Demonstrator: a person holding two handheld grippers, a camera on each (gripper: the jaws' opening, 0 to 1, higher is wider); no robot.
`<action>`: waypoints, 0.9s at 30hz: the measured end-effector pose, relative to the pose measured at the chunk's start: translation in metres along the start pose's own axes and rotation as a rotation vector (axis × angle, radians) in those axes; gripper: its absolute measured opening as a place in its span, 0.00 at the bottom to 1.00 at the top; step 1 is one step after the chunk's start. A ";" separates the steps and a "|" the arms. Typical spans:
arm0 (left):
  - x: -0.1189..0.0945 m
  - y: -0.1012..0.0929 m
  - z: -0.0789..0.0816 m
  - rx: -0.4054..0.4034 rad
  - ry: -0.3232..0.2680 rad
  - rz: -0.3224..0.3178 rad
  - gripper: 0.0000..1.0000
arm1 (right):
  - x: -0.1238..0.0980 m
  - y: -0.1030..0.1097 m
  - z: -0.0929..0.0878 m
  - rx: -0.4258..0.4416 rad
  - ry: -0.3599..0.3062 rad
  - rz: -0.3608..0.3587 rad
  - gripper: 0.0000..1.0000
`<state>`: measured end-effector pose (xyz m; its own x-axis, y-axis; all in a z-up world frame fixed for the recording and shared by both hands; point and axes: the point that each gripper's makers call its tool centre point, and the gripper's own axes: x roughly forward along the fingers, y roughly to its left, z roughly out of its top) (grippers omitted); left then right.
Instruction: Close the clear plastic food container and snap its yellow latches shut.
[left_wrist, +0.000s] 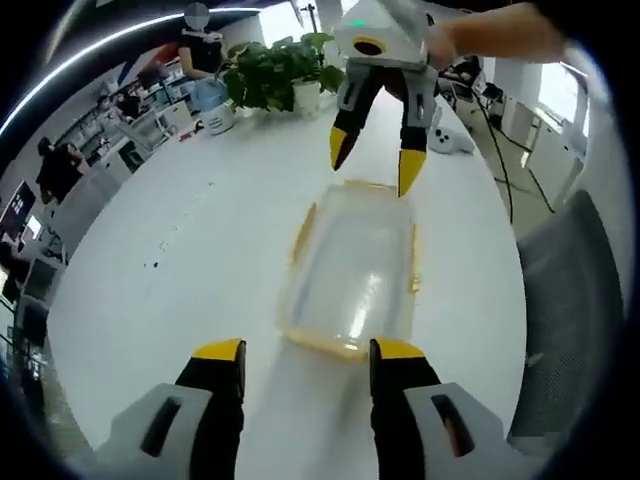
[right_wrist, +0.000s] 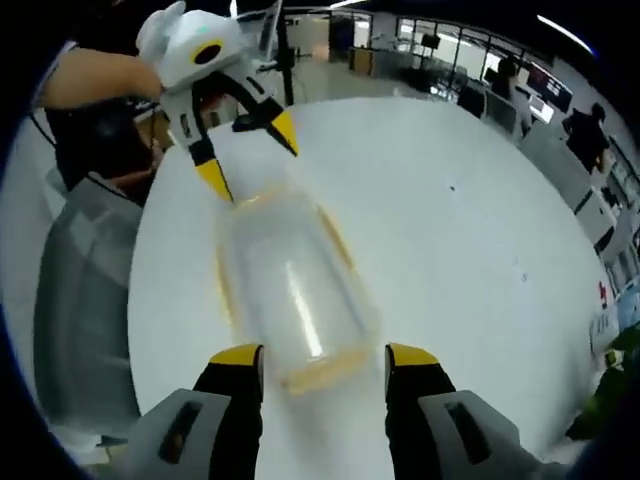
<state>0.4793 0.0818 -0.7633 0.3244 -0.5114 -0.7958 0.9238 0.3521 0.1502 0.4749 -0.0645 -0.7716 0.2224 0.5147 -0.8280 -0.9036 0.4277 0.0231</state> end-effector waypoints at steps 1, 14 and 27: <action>0.000 0.004 -0.003 -0.051 0.019 0.036 0.50 | 0.001 -0.001 0.000 0.019 0.002 -0.010 0.48; 0.009 -0.008 0.001 -0.374 -0.017 0.080 0.45 | 0.005 -0.003 0.000 0.300 -0.007 -0.070 0.46; 0.018 -0.016 -0.009 -0.602 -0.009 0.111 0.47 | 0.012 -0.002 -0.013 0.501 -0.009 -0.131 0.46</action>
<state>0.4687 0.0744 -0.7849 0.4161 -0.4523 -0.7889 0.6085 0.7832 -0.1281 0.4751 -0.0687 -0.7888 0.3269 0.4385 -0.8372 -0.5824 0.7911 0.1869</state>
